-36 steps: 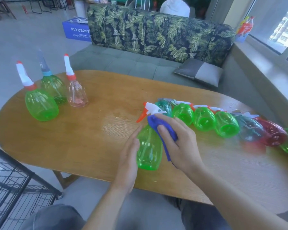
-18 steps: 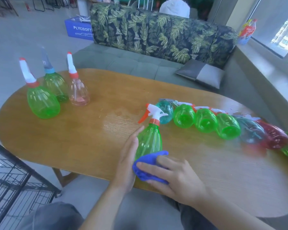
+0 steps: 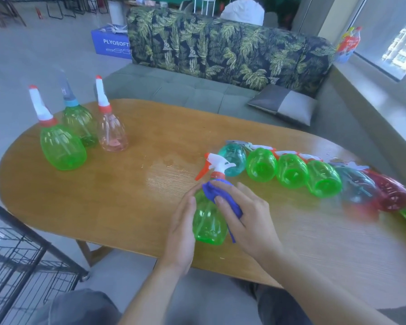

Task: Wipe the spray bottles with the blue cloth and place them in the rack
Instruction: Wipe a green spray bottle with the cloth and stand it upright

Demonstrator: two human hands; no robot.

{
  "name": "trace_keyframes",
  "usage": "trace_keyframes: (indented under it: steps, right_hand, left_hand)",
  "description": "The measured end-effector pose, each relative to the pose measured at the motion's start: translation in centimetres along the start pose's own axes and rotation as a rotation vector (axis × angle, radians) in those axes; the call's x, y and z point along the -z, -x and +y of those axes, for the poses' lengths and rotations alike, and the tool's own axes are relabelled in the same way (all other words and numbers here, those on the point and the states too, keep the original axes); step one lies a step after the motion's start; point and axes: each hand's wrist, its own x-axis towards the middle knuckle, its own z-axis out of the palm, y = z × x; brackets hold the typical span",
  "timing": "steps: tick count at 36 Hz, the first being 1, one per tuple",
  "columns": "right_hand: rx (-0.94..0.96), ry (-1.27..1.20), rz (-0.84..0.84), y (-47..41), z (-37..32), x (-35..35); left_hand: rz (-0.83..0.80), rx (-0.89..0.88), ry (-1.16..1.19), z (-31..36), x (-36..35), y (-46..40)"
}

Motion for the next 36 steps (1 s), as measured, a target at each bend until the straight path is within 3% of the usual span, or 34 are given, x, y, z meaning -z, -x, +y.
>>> trace_keyframes:
  steps: [7,12,15,21,28,36]
  right_hand:
    - [0.402,0.179,-0.141,3.4,0.0,-0.4]
    - [0.577,0.290,-0.189,4.4,0.6,0.9]
    - [0.432,0.179,-0.117,4.5,0.9,1.4]
    - [-0.179,-0.130,0.137,3.8,1.0,0.8]
    - [-0.333,-0.284,0.181,3.7,-0.6,0.3]
    - [-0.331,-0.329,0.215,3.8,-1.1,-0.1]
  left_hand:
    - [0.048,0.027,0.058,0.1,0.8,-0.2]
    - [0.031,0.023,0.038,0.5,0.3,0.1]
    - [0.015,-0.028,-0.001,0.9,0.2,0.5]
    - [-0.023,-0.075,-0.025,0.6,0.3,0.5]
    - [-0.021,-0.051,0.035,0.1,0.4,0.1]
    - [-0.066,-0.025,-0.072,-0.3,0.4,0.1]
